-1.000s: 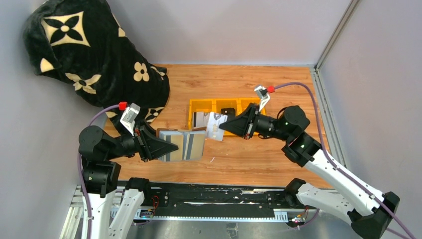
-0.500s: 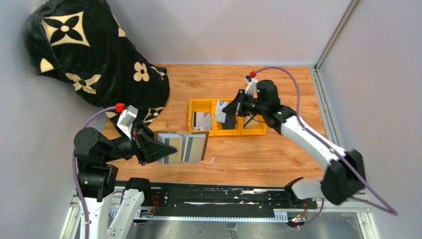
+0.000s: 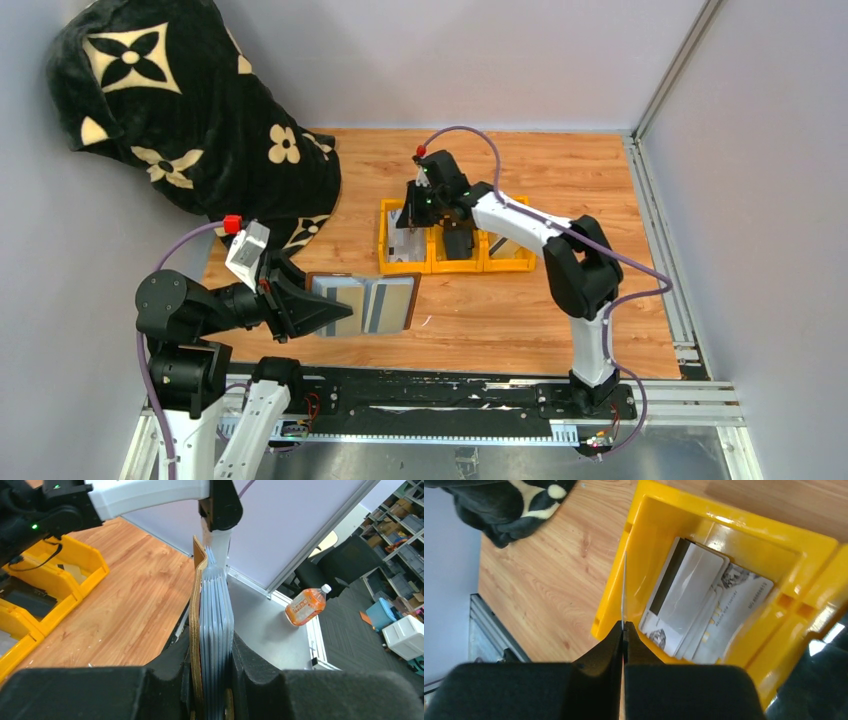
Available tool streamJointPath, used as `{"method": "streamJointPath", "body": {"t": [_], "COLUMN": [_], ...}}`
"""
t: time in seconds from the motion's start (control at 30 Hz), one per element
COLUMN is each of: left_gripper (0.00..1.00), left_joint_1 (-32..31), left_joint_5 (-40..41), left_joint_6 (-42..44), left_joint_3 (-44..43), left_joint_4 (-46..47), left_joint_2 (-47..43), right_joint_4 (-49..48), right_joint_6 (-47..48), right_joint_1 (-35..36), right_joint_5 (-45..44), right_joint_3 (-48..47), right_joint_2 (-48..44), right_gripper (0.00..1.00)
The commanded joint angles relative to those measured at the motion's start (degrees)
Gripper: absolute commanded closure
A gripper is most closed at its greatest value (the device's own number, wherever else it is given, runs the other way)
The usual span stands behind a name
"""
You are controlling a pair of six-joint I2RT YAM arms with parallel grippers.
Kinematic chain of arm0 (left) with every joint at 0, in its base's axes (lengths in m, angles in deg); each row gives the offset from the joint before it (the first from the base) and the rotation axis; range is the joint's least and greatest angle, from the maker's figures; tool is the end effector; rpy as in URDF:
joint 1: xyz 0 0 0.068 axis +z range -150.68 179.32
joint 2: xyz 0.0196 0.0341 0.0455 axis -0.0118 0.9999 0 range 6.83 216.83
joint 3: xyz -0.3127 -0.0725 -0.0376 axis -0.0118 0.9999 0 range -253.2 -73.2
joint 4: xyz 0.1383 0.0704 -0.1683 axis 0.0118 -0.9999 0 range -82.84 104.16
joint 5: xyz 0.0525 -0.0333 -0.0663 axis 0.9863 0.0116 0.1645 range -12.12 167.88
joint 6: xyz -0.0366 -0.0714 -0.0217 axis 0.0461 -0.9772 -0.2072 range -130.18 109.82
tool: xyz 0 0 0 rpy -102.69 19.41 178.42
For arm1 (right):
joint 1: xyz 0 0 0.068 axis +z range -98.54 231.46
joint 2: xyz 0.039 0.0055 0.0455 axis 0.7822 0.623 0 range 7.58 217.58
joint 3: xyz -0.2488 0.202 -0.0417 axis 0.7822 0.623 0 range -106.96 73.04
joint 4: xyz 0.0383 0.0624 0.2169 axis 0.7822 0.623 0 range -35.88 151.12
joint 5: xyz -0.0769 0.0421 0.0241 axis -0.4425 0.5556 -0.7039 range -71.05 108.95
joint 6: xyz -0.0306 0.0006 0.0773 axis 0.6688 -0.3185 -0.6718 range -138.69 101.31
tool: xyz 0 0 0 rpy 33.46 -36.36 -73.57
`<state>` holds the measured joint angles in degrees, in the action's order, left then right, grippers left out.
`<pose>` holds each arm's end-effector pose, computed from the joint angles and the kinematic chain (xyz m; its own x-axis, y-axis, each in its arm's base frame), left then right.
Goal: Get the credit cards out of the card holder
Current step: Place the credit card in the storage box, then remove the credit card from the card holder.
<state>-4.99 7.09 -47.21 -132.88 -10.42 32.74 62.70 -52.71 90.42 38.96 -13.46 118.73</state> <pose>-0.0314 -0.0665 0.4336 -0.4476 -0.1650 -0.8789 0.8577 0.1988 -0.4742 0.3487 0.3140 0.2970 -0.8083 0.0225 -0.5884 -0.4358 0.6492 0.6235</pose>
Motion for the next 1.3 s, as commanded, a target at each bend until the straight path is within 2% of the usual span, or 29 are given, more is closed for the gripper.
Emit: {"method": "streamJointPath", "body": {"t": [0.0,0.37,0.4,0.53,0.7,0.73,0.8,0.93,1.07,1.27], "left_gripper": [1.0,1.0,1.0,1.0,1.0,1.0,1.0,1.0,1.0,1.0], "left_joint_1": [-0.25,-0.25,-0.25,-0.28,-0.25,-0.25,-0.25,-0.25,-0.25,-0.25], "left_joint_5": [-1.07,-2.09,-2.29,-2.61,-3.01,-3.08,-3.23,-3.32,-3.54,-2.65], "left_joint_6": [-0.72,2.68,3.42,6.04,8.9,9.46,10.4,14.29,17.29,21.79], "left_joint_3": [-1.61,-2.16,-2.17,-2.26,-2.18,-2.14,-1.92,-1.56,-1.18,-0.64], "left_joint_4": [1.79,-0.76,-1.48,-3.6,-5.29,-5.6,-5.73,-7.92,-9.39,-11.37], "left_joint_2": [-0.99,-1.69,-1.86,-2.18,-2.12,-2.1,-2.25,-2.27,-2.03,-2.03], "right_joint_4": [4.72,7.36,7.94,8.94,7.82,7.78,7.66,0.71,-6.91,-26.35], "right_joint_6": [0.73,1.7,1.75,2.45,4.58,5.06,5.71,5.6,3.78,-7.45], "right_joint_1": [2.26,4.38,4.45,5.03,5.27,5.33,5.28,5.09,3.82,5.75], "right_joint_5": [-5.37,-13.39,-14.06,-14.66,-11.75,-11.22,-9.7,-2.69,11.64,30.96], "right_joint_3": [-5.48,-9.92,-10.13,-10.26,-8.57,-8.05,-6.59,-0.58,6.73,16.43], "right_joint_2": [5.34,12.18,12.31,9.28,-0.86,-3.41,-9.0,-22.91,-34.61,-43.18], "right_gripper": [1.0,1.0,0.97,0.67,0.38,0.33,0.28,0.24,0.21,0.2]}}
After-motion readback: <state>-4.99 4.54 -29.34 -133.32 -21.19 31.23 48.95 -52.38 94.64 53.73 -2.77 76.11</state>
